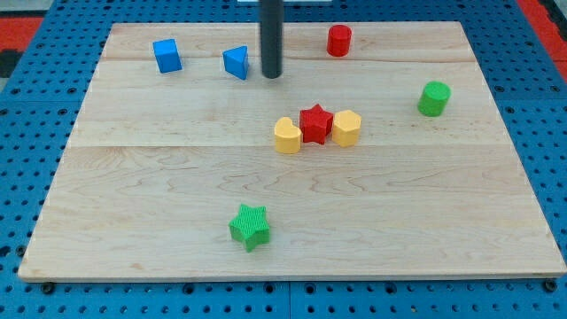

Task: Slide the blue cube parallel to the blue triangle

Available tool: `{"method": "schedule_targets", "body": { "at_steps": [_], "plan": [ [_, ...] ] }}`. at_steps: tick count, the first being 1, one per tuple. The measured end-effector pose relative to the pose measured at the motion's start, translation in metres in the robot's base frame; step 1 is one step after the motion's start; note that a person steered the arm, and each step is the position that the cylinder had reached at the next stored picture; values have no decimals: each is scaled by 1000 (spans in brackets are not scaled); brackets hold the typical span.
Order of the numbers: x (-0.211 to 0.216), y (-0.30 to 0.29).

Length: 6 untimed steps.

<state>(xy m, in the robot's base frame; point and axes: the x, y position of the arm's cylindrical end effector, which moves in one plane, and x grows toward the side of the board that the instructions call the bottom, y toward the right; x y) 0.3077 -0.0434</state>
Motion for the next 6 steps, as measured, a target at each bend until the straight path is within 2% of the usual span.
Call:
{"method": "schedule_targets", "body": {
  "at_steps": [1, 2, 3, 4, 5, 6],
  "plan": [
    [-10, -102],
    [-23, -114],
    [-25, -89],
    [-67, -65],
    [-108, -112],
    [-82, -157]
  ]
}}
